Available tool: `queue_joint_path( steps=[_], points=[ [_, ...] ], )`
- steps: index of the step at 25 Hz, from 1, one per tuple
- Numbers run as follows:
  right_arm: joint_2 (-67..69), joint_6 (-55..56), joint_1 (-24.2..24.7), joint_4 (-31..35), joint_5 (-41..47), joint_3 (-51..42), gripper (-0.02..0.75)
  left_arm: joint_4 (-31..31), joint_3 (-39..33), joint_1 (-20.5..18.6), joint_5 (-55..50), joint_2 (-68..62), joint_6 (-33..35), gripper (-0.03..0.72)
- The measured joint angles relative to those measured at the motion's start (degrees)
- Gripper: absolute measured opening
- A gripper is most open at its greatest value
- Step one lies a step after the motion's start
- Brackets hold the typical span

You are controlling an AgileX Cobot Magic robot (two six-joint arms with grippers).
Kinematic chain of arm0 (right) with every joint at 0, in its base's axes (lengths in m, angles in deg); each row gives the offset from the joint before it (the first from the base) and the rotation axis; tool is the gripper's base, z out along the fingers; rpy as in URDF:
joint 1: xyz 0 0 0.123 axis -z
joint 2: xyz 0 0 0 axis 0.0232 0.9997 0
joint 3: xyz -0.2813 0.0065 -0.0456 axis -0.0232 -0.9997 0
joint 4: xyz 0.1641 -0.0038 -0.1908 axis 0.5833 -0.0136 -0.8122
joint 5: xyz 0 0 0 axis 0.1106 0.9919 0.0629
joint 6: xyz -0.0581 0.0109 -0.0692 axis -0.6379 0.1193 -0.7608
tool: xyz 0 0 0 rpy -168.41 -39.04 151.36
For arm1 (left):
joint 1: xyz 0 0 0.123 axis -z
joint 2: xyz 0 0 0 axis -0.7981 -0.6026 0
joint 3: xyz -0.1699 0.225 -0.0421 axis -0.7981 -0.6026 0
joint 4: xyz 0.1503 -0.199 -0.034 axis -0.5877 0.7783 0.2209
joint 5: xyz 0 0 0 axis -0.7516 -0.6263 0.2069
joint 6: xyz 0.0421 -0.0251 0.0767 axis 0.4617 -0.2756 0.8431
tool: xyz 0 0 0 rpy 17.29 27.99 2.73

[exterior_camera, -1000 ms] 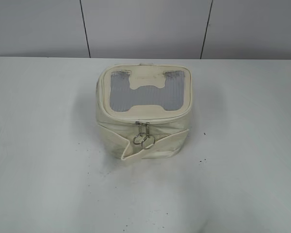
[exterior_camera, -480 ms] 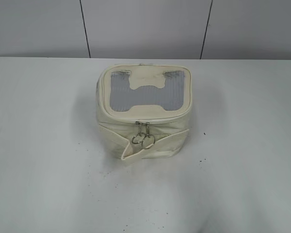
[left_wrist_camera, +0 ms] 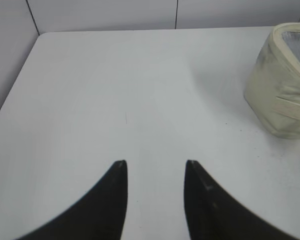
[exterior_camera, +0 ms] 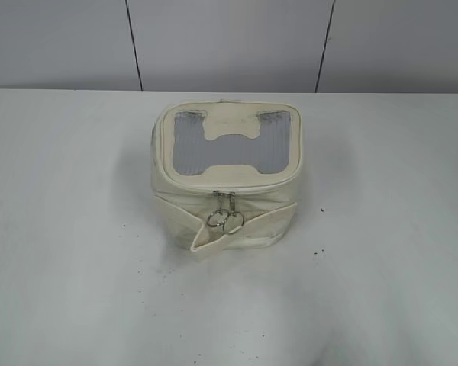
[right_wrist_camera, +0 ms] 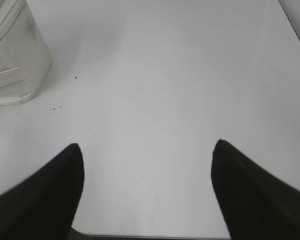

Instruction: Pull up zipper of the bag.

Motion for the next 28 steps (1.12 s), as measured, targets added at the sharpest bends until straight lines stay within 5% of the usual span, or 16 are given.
queue_joint_path(
  steps=[28],
  points=[
    [0.0, -0.06, 0.0, 0.0, 0.0, 0.0, 0.591, 0.06, 0.0, -0.05, 0.0, 0.05, 0.0, 0.288]
  ],
)
